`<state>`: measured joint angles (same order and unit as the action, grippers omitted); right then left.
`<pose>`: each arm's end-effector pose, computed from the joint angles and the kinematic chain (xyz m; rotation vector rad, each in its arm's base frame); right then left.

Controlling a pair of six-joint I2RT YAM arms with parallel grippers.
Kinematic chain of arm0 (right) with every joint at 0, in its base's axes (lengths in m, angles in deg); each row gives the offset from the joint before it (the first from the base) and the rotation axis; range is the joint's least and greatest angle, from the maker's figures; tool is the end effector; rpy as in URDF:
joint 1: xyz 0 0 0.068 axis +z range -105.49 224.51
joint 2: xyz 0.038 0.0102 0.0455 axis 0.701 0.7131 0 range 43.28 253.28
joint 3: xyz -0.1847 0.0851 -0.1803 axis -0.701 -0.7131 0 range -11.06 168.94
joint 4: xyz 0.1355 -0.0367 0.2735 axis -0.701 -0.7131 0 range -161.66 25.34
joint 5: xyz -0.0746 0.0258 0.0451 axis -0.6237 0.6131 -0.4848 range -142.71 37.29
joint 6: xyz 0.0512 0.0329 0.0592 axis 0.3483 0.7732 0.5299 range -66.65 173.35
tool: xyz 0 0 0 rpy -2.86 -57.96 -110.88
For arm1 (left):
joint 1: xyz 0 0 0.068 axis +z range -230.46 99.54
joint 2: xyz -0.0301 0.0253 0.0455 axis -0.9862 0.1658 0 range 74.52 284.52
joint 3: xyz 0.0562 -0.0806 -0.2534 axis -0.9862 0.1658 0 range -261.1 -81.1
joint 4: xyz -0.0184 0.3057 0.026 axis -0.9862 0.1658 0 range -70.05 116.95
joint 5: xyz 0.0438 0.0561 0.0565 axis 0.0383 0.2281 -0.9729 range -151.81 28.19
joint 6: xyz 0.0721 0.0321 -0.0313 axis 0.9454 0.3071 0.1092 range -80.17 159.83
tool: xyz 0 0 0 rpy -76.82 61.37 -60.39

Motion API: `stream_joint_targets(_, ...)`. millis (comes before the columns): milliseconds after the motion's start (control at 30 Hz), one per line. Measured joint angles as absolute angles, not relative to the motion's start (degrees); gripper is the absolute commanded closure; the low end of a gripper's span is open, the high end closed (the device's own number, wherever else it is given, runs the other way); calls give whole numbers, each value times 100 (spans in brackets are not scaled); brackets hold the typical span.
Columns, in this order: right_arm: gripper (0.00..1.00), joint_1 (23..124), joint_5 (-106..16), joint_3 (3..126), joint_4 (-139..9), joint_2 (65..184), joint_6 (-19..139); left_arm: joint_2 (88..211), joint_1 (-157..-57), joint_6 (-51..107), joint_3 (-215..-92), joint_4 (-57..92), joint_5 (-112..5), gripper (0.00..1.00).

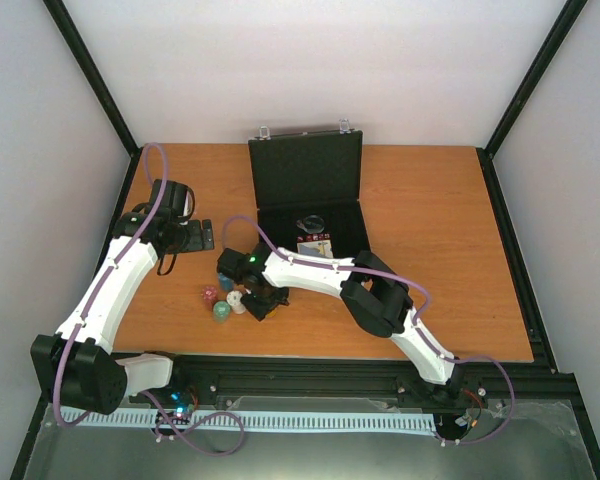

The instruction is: Pack up texas hold em set

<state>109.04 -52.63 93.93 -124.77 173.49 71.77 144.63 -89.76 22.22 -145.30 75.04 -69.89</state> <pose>0.2119 0.4450 0.0954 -1.2063 2.8343 0.0848 0.2980 -0.0382 0.2609 -0.2371 2.6072 0.0222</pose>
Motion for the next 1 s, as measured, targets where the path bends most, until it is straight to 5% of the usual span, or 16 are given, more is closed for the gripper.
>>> stream_joint_targets(433, 53, 10587, -5382, 9959, -13035, 16932, 7207, 14463, -8976, 2222, -14530, 7491, -6910, 0)
stream_joint_targets(1000, 52, 8646, -6061, 10604, -12707, 16989, 6919, 14465, -8976, 2222, -14530, 7482, -6884, 0)
